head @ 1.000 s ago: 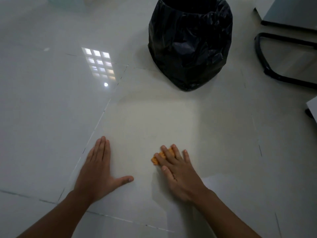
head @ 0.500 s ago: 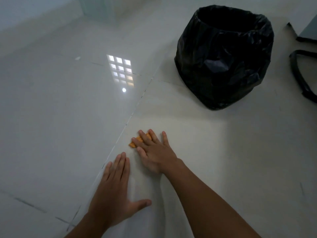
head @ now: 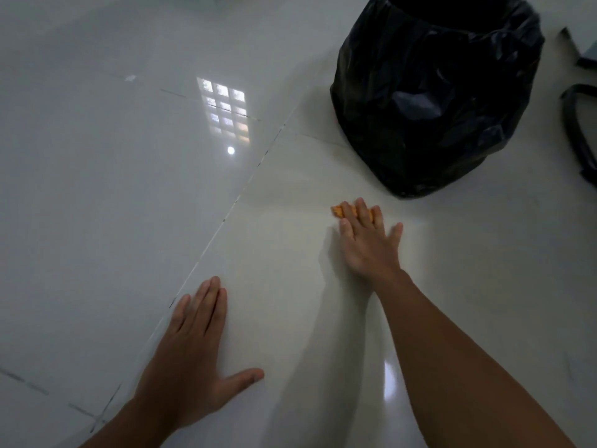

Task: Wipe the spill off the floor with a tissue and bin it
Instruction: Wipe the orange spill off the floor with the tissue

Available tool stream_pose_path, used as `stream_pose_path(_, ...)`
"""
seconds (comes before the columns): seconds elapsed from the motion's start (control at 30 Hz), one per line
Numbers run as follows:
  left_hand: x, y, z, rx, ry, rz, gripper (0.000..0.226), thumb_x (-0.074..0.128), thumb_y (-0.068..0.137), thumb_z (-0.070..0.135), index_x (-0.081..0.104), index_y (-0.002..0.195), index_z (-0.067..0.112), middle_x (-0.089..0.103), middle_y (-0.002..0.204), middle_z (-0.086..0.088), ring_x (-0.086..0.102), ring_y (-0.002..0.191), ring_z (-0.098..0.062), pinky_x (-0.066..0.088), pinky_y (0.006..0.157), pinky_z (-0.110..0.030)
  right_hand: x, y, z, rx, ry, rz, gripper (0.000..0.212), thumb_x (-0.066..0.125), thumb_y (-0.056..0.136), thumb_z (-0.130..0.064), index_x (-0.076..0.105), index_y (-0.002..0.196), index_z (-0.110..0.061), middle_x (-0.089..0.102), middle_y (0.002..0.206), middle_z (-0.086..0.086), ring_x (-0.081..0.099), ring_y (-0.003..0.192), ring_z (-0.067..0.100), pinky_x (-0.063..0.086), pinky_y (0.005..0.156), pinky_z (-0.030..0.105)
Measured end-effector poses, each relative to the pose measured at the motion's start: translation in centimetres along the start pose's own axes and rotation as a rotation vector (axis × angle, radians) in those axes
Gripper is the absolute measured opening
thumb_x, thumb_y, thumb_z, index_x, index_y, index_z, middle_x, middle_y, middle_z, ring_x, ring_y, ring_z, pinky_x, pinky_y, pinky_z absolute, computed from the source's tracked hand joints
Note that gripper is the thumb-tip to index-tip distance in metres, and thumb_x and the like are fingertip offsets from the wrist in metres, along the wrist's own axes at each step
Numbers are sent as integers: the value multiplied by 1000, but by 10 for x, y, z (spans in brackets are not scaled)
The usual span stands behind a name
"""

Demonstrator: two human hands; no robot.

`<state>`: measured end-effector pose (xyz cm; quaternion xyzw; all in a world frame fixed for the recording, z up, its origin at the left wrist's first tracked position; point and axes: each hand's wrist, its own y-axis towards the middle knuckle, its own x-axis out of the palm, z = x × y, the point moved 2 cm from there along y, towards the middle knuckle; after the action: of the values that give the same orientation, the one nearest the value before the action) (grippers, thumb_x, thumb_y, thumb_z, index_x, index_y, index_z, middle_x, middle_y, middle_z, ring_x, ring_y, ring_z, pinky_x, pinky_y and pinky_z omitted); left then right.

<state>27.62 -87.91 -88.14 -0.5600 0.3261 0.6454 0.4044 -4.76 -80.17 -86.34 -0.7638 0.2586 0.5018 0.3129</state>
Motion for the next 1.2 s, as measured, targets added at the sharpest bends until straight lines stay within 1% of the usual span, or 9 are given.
stream_pose_path(0.1,-3,-1,1,-8,-1,-7,122,40,77,90,30,151,-7,20,164,-20,19,152,-32,21,118,-54,-2,-28,17,20,30,6,54,7,100,-50,6,154,-40,-7,163,-11,-13,149,15,-11,116,58)
stream_pose_path(0.27,-6,-1,3,-14,12,-34,122,36,79,90,25,153,-6,17,165,-19,15,153,-31,20,120,-53,7,-63,-2,-5,100,-72,54,11,102,-48,9,154,-37,-8,163,-9,-17,148,19,-14,116,56)
stream_pose_path(0.43,-9,-2,3,-20,9,-68,126,36,76,93,19,154,-5,11,166,-20,9,154,-31,15,121,-52,24,-91,-35,-244,15,-164,54,18,102,-47,8,154,-39,-10,163,-9,-19,148,22,-13,117,53)
stream_pose_path(0.6,-10,-2,3,-26,11,-100,136,35,69,99,13,155,-4,6,166,-20,3,155,-30,7,122,-49,30,-95,-72,-329,4,-255,53,19,102,-48,11,154,-39,-8,164,-7,-19,148,25,-15,116,54)
stream_pose_path(0.7,-10,-2,2,-22,19,-114,141,37,65,101,11,156,-3,4,166,-19,2,155,-30,4,122,-47,34,-104,-83,-461,-29,-282,51,18,102,-47,17,152,-42,-2,164,-9,-15,149,23,-15,116,54)
stream_pose_path(0.83,-8,-2,1,-15,23,-125,142,36,64,102,14,155,-4,6,166,-21,5,154,-31,4,122,-48,35,-145,-55,-579,-2,-170,53,17,98,-52,36,146,-41,18,161,-14,0,150,14,-7,120,48)
stream_pose_path(0.93,-9,-1,1,-20,25,-132,143,34,63,103,16,155,-5,8,166,-21,6,154,-31,6,122,-49,33,-176,-16,-562,88,-6,49,27,99,-54,59,131,-37,42,151,-15,21,147,12,10,121,44)
stream_pose_path(1.07,-9,-2,2,-23,38,-129,143,33,63,103,17,154,-6,8,165,-21,7,154,-31,6,122,-49,24,-193,43,-402,138,122,40,37,98,-48,69,119,-36,53,141,-16,34,142,9,20,119,40)
stream_pose_path(1.2,-10,-2,2,-20,35,-122,142,32,64,103,15,155,-5,8,166,-21,5,154,-30,5,122,-47,11,-209,88,-181,236,270,27,51,95,-38,73,111,-35,60,134,-12,40,137,5,21,118,26)
